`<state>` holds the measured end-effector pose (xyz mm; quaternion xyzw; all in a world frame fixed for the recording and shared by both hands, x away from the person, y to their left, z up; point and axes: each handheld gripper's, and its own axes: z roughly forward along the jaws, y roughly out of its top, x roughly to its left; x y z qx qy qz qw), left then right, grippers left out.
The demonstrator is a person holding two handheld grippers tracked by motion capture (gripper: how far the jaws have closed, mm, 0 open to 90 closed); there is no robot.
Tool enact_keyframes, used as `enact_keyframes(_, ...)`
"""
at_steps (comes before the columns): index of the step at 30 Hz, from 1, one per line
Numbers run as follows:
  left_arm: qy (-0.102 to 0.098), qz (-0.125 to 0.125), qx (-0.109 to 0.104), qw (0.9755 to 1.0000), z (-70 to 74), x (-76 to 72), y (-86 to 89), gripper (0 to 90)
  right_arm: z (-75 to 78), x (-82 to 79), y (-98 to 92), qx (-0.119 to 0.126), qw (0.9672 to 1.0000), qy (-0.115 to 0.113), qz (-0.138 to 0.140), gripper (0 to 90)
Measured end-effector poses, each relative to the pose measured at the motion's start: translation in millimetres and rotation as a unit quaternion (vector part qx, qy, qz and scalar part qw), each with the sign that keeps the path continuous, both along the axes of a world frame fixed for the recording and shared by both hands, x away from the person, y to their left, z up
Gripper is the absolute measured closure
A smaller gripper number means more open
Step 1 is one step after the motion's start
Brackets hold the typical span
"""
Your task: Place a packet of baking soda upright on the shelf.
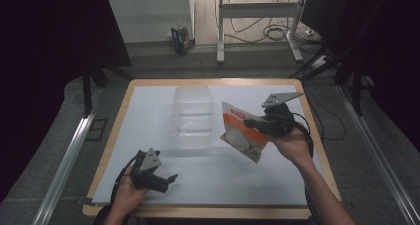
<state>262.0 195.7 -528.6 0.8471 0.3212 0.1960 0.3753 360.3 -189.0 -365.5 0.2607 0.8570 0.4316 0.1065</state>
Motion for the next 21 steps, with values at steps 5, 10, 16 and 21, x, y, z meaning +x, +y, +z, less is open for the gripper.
enact_keyframes(5, -0.001, 0.000, -0.003, 1.0000, 0.1, 0.2, 0.8, 0.0, 8.5, 11.8, 9.0, 0.000, 1.0000, -0.008, 0.001, 88.2)
enact_keyframes(10, -0.001, 0.001, -0.005, 1.0000, 0.2, 0.3, 1.5, 0.0, 12.7, 22.0, 18.2, 0.004, 1.0000, -0.008, 0.003, 88.2)
enact_keyframes(16, -0.002, 0.003, -0.006, 1.0000, 0.4, 0.0, 1.8, 0.0, 16.8, 32.5, 34.3, 0.005, 0.9998, -0.011, 0.012, 88.2)
enact_keyframes(21, -0.004, 0.006, -0.012, 0.9999, 0.9, -0.1, 3.2, 0.0, 19.6, 40.3, 50.5, 0.005, 0.9997, -0.015, 0.020, 88.2)
